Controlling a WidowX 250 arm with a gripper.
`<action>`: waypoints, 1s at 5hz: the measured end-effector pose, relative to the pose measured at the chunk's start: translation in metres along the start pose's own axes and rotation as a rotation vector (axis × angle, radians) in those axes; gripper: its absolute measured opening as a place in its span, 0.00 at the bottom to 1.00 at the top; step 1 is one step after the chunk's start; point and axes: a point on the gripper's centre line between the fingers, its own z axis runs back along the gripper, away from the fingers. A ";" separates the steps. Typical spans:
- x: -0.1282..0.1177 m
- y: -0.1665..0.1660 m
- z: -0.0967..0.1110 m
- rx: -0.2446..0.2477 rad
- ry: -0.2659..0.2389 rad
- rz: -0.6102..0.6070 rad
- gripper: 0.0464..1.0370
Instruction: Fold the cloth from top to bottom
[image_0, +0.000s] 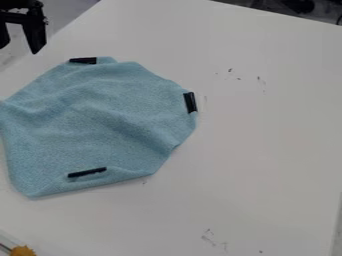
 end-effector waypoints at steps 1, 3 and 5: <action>0.000 -0.002 -0.012 -0.017 0.029 -0.010 0.96; 0.056 -0.001 -0.035 -0.018 0.017 -0.179 0.96; 0.119 0.001 -0.080 -0.059 -0.025 -0.357 0.96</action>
